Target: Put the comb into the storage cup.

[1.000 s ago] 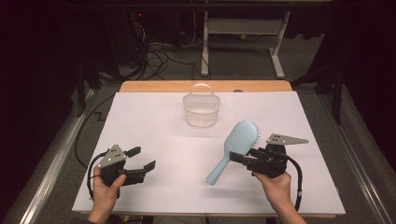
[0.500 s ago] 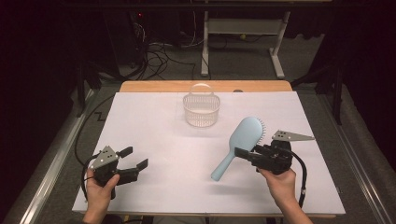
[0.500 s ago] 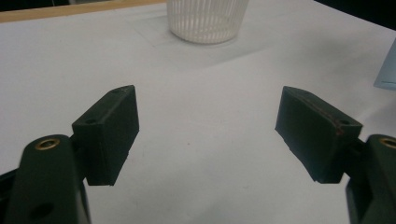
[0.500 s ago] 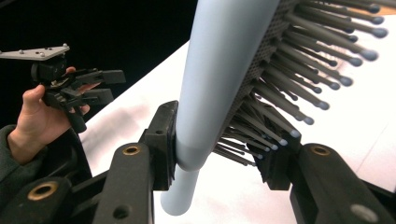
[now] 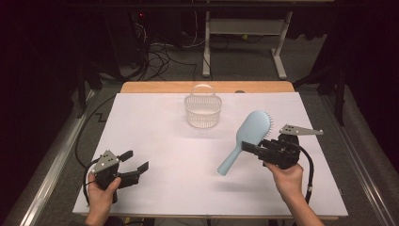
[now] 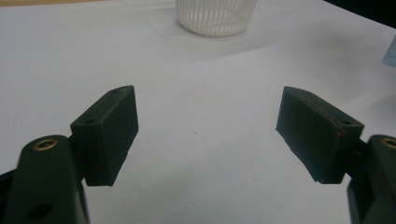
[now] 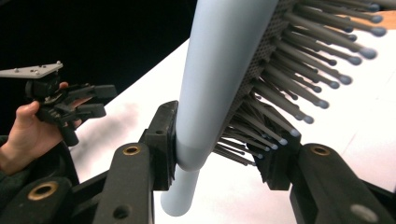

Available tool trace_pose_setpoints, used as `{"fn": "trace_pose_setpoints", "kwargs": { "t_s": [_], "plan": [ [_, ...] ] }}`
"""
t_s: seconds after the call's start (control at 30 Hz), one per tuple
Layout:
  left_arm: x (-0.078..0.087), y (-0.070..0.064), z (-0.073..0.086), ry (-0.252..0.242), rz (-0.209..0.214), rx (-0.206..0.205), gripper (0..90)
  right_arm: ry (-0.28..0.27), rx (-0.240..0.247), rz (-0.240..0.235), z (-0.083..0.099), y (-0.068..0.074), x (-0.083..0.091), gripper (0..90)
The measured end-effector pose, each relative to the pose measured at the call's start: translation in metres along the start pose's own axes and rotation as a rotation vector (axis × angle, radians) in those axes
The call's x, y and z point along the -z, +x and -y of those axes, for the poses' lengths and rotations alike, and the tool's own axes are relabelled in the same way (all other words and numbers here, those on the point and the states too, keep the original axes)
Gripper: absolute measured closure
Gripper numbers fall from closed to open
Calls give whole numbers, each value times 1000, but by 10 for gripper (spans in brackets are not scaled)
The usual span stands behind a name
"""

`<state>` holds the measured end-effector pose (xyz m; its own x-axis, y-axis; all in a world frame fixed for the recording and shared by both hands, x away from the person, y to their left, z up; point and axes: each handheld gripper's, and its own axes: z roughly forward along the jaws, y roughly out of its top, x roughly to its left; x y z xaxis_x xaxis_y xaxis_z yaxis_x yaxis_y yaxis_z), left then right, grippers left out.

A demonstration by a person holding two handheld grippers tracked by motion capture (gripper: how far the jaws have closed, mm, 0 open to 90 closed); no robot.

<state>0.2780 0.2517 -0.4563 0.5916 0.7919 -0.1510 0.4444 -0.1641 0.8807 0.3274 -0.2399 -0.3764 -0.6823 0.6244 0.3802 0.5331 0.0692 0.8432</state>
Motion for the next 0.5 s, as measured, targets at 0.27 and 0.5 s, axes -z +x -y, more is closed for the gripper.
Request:
{"fn": "trace_pose_setpoints", "kwargs": {
  "t_s": [0.27,0.5],
  "plan": [
    [-4,-1,1,11,-6,-9,218,0,5,15,-13,-3,-1,563],
    [-5,-2,2,8,-13,-7,216,2,14,26,-23,-5,-2,563]
  ]
}}
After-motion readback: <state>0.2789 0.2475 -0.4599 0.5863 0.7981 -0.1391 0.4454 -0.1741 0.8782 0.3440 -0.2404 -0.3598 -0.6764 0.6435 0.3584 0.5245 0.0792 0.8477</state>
